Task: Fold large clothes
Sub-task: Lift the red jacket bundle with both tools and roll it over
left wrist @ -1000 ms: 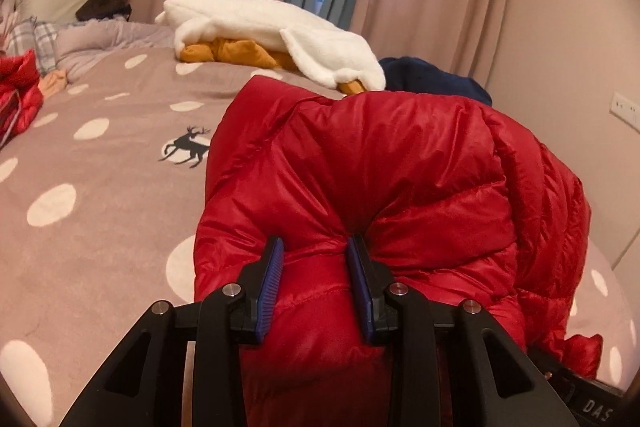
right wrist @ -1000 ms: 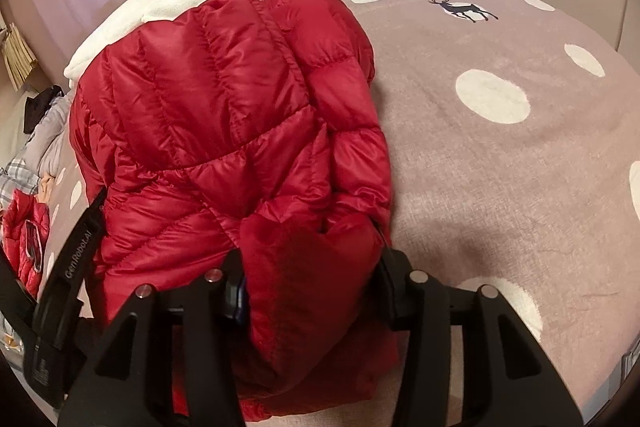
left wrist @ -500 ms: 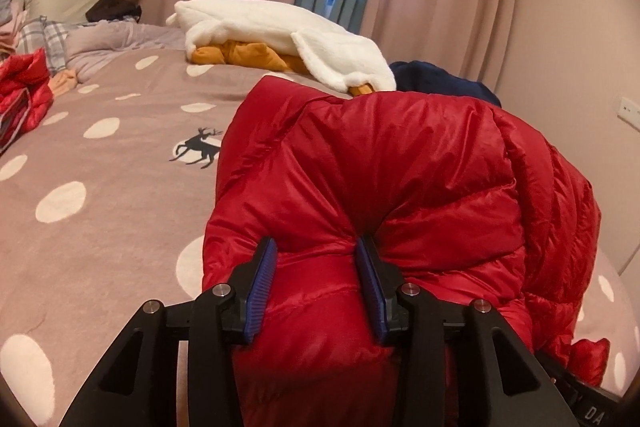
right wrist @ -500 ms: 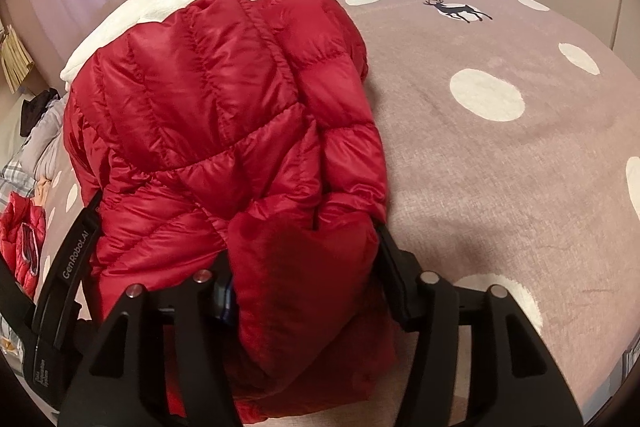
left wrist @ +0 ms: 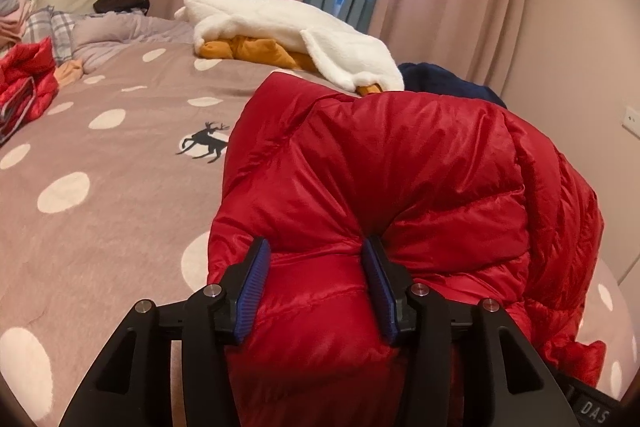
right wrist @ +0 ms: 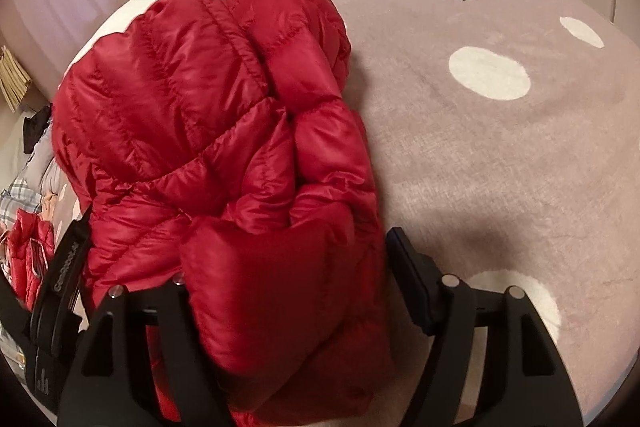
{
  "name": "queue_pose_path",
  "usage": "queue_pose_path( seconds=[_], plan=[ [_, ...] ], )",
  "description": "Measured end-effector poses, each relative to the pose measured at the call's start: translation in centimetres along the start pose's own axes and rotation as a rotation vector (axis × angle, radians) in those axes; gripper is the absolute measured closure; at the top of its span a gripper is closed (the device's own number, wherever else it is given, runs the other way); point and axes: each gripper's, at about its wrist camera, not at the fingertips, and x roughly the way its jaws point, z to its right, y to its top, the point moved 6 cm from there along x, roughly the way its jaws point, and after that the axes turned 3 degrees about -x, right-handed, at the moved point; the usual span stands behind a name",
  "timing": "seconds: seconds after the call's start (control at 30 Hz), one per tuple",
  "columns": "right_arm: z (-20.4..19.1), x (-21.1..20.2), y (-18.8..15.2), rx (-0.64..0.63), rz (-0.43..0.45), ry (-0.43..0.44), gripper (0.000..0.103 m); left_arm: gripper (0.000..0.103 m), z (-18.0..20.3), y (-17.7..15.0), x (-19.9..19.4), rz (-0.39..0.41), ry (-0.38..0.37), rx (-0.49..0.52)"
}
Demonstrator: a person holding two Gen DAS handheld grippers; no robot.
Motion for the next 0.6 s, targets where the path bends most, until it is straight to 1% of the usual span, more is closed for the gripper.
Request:
queue_pose_path(
  seconds=[0.07,0.2,0.27,0.33,0.43,0.53,0.6],
  plan=[
    [0.1,-0.1,0.1,-0.007,0.002,0.002,0.033,0.053,0.0,0.1,-0.1,0.003,0.012,0.001],
    [0.8,-0.4,0.3,0.044,0.016,0.034,0.029,0.042,0.0,0.2,-1.0,0.034,0.083,0.018],
    [1.3,-0.9,0.1,0.104,0.025,0.075,0.029,0.041,-0.1,0.2,-1.4,0.038,0.084,0.012],
    [1.8,-1.8,0.2,0.155,0.047,0.121,0.028,0.04,-0.4,0.2,-2.0,0.022,0.062,-0.006],
    [2.0,-3.4,0.8,0.165,0.11,0.137,0.029,0.04,-0.5,0.2,-2.7,0.02,0.042,-0.003],
    [0.9,-6.1,1.7,0.109,0.208,0.126,0.029,0.04,-0.3,0.2,-3.2,0.036,0.057,0.015],
    [0.2,-7.9,2.1,0.069,0.275,0.112,0.028,0.04,-0.2,0.2,-3.0,0.033,0.059,0.016]
  ],
)
